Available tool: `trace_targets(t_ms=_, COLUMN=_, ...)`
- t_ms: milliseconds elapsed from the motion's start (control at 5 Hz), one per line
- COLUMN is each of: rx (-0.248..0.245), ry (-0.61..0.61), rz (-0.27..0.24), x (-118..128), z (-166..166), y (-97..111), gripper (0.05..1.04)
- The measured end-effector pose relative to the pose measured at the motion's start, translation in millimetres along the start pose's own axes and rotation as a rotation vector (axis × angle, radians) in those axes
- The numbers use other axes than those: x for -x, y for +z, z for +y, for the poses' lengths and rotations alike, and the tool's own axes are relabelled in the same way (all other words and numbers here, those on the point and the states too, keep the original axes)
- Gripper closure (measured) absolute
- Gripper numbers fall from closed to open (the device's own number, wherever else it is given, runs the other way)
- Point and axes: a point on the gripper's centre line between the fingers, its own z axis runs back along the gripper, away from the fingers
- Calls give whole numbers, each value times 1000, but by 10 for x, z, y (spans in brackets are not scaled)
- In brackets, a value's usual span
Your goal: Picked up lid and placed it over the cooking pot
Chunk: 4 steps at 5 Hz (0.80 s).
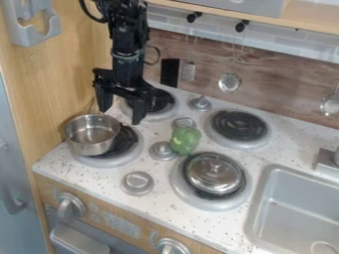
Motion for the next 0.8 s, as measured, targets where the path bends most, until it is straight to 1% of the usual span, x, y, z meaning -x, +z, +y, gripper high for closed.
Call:
trace_targets(t_ms=200, rx=8, ry=-4, rz=36, x=60, z=-30, y=-113, gripper=85)
trace_targets(t_ms=400, rx=20, ry=-95, rz=34, x=31, z=-304, y=-119, gripper=85)
trace_targets(t_ms=600, rx=41, ry=-248, rz=9, x=-20, z=-794, y=-64, gripper=85)
trace_targets(t_ms=800, rx=77, ry=-322, rz=-20, x=-35, z=-1151, y=-18, gripper=85)
